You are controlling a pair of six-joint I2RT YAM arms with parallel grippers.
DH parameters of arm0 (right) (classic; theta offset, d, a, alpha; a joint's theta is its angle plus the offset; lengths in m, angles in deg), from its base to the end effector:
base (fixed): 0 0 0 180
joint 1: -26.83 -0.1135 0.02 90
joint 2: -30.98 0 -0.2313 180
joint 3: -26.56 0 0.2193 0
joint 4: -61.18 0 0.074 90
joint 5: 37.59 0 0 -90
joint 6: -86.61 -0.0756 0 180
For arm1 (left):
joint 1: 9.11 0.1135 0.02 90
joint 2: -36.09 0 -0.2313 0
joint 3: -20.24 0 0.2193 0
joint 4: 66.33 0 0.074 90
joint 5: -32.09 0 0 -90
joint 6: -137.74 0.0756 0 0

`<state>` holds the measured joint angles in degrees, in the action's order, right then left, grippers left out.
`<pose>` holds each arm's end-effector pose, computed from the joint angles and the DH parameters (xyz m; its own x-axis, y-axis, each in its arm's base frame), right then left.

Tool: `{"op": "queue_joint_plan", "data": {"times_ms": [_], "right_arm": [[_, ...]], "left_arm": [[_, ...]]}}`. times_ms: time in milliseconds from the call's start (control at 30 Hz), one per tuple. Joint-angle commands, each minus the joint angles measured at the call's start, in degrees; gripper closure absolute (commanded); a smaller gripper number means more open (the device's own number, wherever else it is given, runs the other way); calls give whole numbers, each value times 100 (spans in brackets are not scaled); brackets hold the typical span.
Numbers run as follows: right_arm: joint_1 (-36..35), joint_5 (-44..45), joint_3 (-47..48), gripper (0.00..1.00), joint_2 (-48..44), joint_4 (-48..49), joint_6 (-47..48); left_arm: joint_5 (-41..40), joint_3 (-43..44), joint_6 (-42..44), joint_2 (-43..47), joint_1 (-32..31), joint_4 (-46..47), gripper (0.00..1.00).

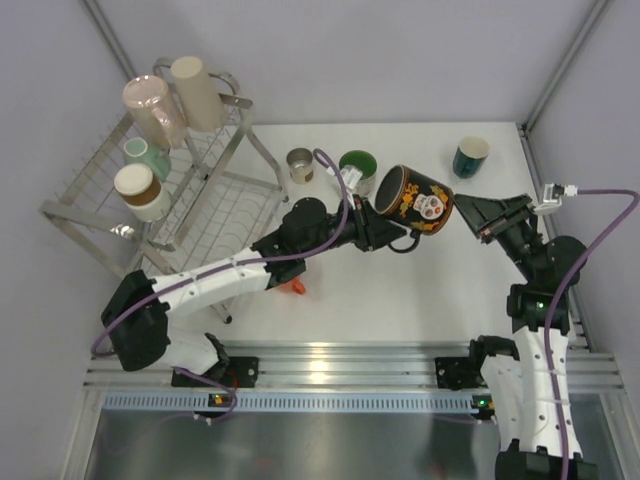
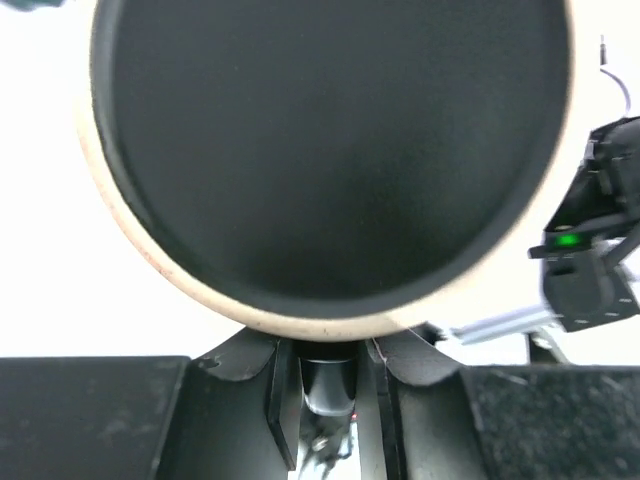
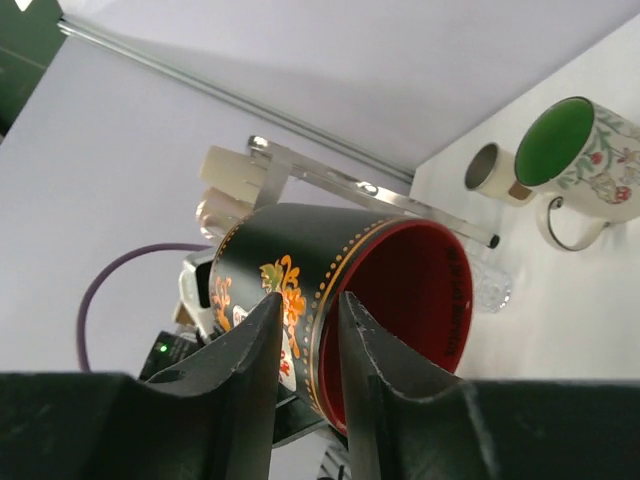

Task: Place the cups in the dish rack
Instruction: Pass the cup from the right arm to the left

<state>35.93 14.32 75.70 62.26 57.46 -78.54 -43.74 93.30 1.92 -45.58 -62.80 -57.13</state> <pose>0.1659 0.0207 0.3335 -0.3888 0.8327 -0.3942 -0.3526 0.2608 0.8987 0.1927 -0.2935 0.3110 -0.6600 -0.2761 -0.6987 0.6499 0.2567 -0.7154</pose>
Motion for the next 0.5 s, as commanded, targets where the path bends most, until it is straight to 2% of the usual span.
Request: {"op": "queue_joint_plan", "data": {"times_ms": [0,233,367,467], "right_arm": [[-32,231,41,70,-211,-302,695],[-128,372,-240,67,-413,-794,1125],[-172,407,-337,67,-474,-908,1222],[-198,416,-302,67,-510,-926,1275]], "left_arm": [[-730,-102,609,966,-1,200,100],[-1795,-498,1215,1671,-1,-539,100],[-2128,-463,1330,1707,-1,-872,100],[-2734,-331,1470,1646,-1,-1391,100]]}}
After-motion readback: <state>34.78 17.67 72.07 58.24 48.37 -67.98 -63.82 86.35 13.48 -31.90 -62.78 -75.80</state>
